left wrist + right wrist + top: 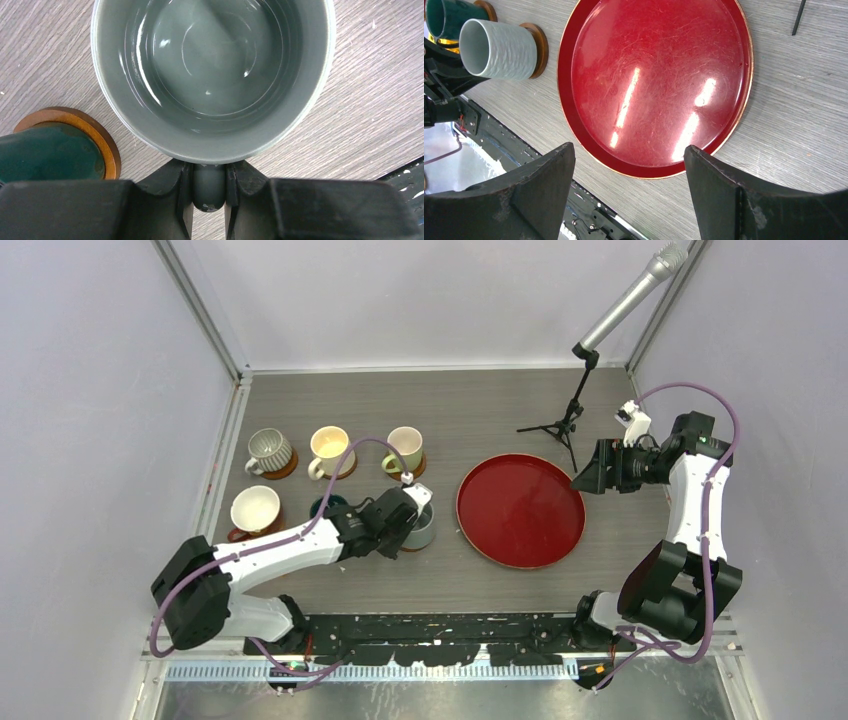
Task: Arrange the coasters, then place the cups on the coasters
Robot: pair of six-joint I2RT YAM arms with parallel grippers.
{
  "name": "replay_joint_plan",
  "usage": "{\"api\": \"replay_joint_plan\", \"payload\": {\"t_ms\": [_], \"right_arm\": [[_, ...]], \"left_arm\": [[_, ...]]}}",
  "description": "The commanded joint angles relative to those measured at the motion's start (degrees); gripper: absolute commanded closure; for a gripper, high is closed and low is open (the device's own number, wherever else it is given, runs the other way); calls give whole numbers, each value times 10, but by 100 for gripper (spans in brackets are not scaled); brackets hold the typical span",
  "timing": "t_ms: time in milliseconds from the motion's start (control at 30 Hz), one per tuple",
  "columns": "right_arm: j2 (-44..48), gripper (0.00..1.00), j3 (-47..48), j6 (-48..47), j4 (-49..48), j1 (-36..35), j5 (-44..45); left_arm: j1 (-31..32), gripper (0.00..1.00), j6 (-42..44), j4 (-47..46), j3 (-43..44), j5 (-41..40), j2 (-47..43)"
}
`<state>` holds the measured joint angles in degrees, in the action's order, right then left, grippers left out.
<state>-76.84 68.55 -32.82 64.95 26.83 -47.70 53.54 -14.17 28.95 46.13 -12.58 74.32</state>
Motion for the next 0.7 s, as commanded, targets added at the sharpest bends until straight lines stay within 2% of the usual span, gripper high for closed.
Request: {"api": "replay_joint_plan", "payload": {"t_ms": [0,233,600,667], "right_arm": [[21,16,1,0,-2,-2,0],[21,16,-2,-1,-2,-2,-3],[20,16,-6,-6,1,-2,-1],[23,16,-13,-7,-1,-2,-3]], "left_arm": [[0,100,-2,-73,0,-37,-8],[0,100,0,-82,-8,-47,-3],[0,100,-2,-94,-24,-15,0],[-1,96,-2,-93,-25,-21,4]]}}
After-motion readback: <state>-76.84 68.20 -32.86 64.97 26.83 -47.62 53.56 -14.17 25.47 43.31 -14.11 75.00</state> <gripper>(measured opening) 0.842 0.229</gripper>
